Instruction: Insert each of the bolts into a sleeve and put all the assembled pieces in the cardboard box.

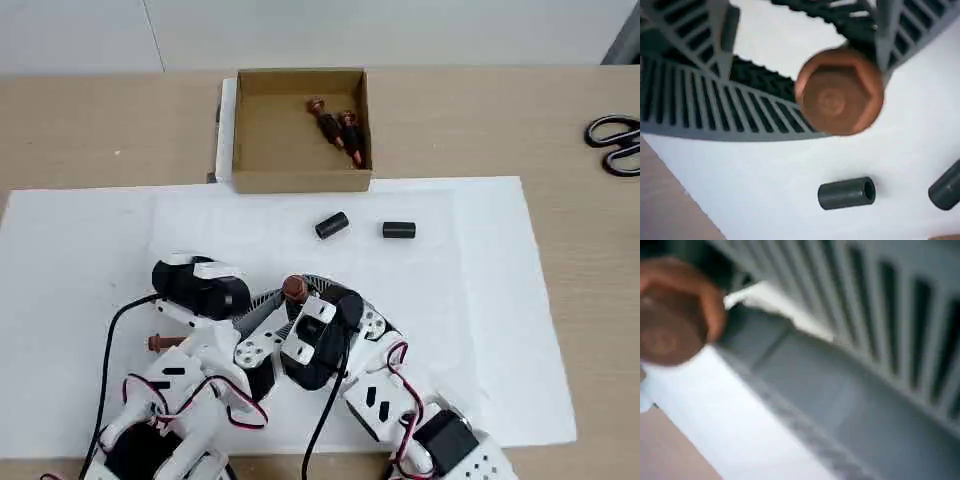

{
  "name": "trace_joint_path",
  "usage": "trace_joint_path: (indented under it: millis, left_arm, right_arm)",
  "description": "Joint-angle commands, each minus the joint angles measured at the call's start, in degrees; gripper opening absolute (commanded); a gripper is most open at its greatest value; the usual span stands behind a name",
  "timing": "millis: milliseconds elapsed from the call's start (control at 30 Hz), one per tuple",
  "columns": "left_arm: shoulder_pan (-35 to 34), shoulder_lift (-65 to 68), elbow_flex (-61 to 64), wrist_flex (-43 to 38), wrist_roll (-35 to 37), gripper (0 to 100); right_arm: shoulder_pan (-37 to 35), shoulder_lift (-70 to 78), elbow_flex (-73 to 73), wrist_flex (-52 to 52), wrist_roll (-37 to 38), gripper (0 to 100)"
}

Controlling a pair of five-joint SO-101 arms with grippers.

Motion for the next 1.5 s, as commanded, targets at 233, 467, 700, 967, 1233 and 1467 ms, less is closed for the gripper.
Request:
trace_joint_path:
  millis: [233, 467, 700, 967, 1233, 1467]
  left_arm:
    - [-8.1, -0.3, -2.2, -2.6, -6.7, 19]
    - [-8.3, -0.4, -3.7, -2.5, -6.6, 18]
    - [-9.1, -0.4, -5.7, -2.6, -6.7, 0]
    - [-26.0, -0.4, 1.0, -5.2, -12.7, 1]
    - [-39.2, -0.4, 10.8, -10.4, -21.5, 1]
    - [-39.6, -0.4, 16.3, -7.5, -21.7, 1]
  right_arm:
    - [0.2, -0.5, -0.2, -1.5, 0.5, 0.4]
    - [0.3, -0.5, 0.4, -1.4, 0.5, 0.4]
    - [5.6, -0.5, 2.5, -1.8, 0.3, 0.4]
    - [8.5, -0.5, 2.2, -1.8, -1.8, 0.4]
    - [15.9, -0.5, 1.8, -1.8, -8.6, 0.4]
    - [22.5, 1.2, -6.7, -5.9, -12.5, 0.4]
